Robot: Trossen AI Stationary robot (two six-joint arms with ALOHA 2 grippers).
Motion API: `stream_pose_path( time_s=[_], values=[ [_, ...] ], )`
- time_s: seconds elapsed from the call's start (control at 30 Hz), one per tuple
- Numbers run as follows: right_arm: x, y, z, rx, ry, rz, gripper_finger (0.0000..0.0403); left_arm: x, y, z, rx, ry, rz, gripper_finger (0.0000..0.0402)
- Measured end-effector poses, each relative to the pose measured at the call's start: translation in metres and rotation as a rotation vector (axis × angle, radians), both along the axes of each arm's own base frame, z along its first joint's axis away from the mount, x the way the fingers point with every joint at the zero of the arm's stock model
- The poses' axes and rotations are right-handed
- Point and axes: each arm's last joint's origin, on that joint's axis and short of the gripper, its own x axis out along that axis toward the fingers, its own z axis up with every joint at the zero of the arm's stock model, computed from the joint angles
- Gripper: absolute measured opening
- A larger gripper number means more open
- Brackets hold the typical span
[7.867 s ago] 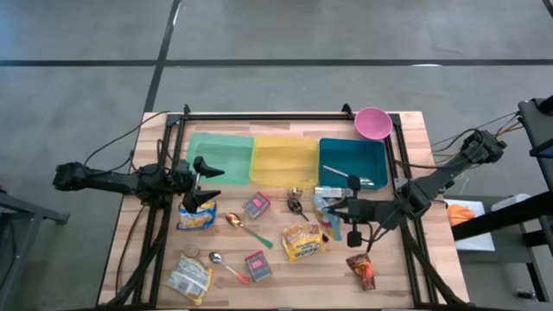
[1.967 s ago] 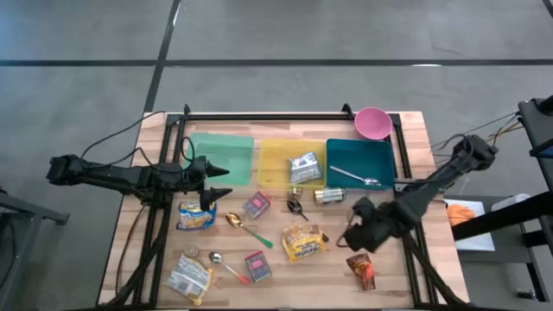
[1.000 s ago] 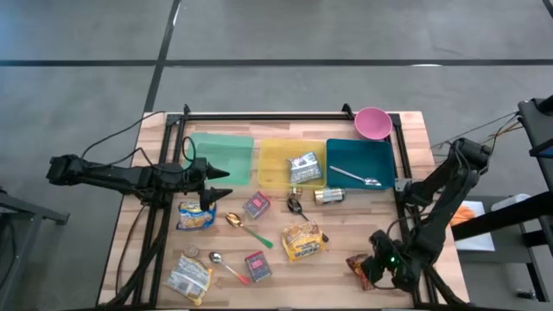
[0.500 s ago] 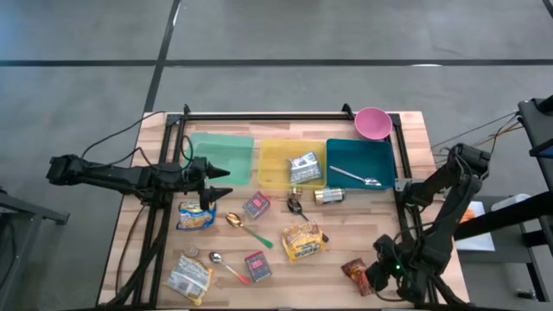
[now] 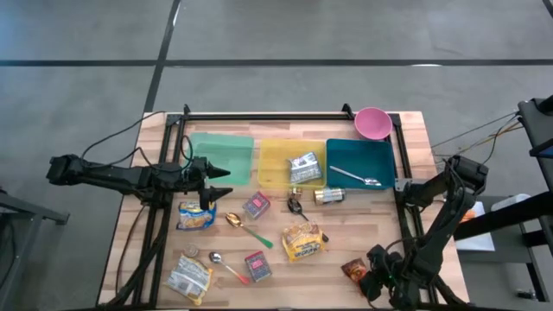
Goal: Pick & Place Food Item
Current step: Put the orange seasoning pack into the green bin
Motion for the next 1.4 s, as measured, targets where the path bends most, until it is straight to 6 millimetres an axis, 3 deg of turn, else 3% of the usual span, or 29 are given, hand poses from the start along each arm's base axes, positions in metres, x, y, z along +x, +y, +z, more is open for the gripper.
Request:
stream_pose_path(
  time_s=[0.3,0.63,1.03,1.4],
  values=[
    [0.004,0.007,-0.012,-0.019,-0.022,-0.001,0.0168,0.0,0.0,0.0,0.0,-0.001,0.0,0.0381],
    [0.007,0.008,-0.009,-0.065,-0.088,0.034,0.002,0.0,0.0,0.0,0.003,-0.002,-0.001,0.0381],
    [0.011,0.013,0.001,-0.108,-0.126,0.146,0.001,0.001,-0.002,0.002,-0.013,-0.017,-0.068,0.0381],
    [0.035,0.01,0.021,-0.316,-0.276,0.294,0.0009,0.015,-0.01,0.014,-0.054,-0.148,-0.269,0.0381]
  ],
)
